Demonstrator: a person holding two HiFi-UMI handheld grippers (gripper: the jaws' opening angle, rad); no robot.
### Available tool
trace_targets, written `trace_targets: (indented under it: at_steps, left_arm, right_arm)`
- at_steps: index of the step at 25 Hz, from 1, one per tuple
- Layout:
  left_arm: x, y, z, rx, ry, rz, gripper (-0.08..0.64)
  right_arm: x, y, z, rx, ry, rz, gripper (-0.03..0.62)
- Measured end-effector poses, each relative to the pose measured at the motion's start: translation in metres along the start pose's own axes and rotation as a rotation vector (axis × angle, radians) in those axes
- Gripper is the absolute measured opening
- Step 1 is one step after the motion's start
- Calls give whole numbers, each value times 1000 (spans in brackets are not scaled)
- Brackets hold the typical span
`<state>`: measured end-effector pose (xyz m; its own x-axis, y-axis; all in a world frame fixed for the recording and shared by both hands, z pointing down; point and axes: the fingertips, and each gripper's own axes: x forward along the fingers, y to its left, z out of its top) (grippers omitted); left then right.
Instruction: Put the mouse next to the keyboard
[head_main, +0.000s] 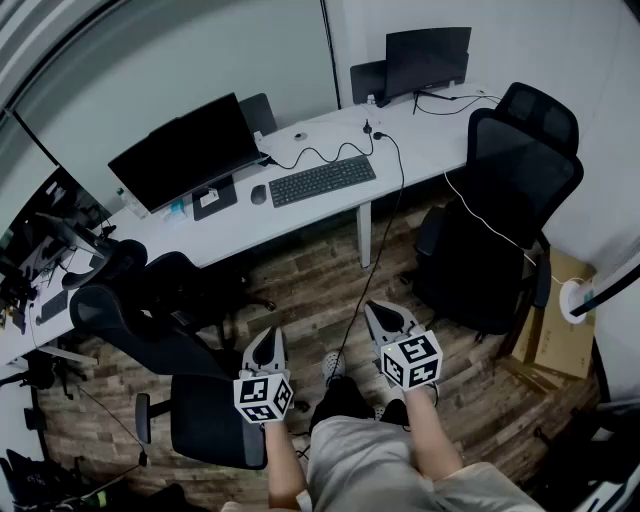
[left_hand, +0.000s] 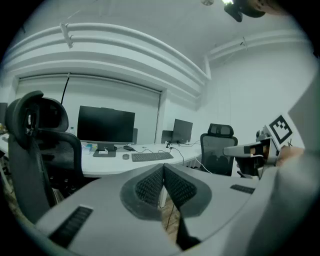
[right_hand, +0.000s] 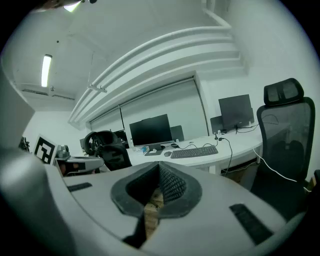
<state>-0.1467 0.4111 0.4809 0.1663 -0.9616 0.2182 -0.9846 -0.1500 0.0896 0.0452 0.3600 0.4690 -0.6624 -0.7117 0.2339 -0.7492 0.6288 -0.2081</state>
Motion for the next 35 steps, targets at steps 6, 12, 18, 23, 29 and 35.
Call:
trace_targets:
  at_steps: [6,12,18,23,29,35]
  left_arm:
    - [3,16,12,-16,-15,0,21]
    - [19,23,21,24,-16,-21,21]
    - [44,41,43,38,-28,-54,26]
    - [70,52,58,67,-15,-74,58]
    - [93,65,64,52,-11,-77,151]
    - [122,80,63,71,11,-58,208]
  right_arm:
    - [9,20,8,-51,21,30,5]
    - [30,13,13,-75,27,11,5]
    - [59,-5,35,-48,1,-28,8]
    - [80,-15,57,-36,-24,-24,47]
    - [99,-15,64,-26,-27,14,186]
    - [120,-18,68,-36,-36,65,284]
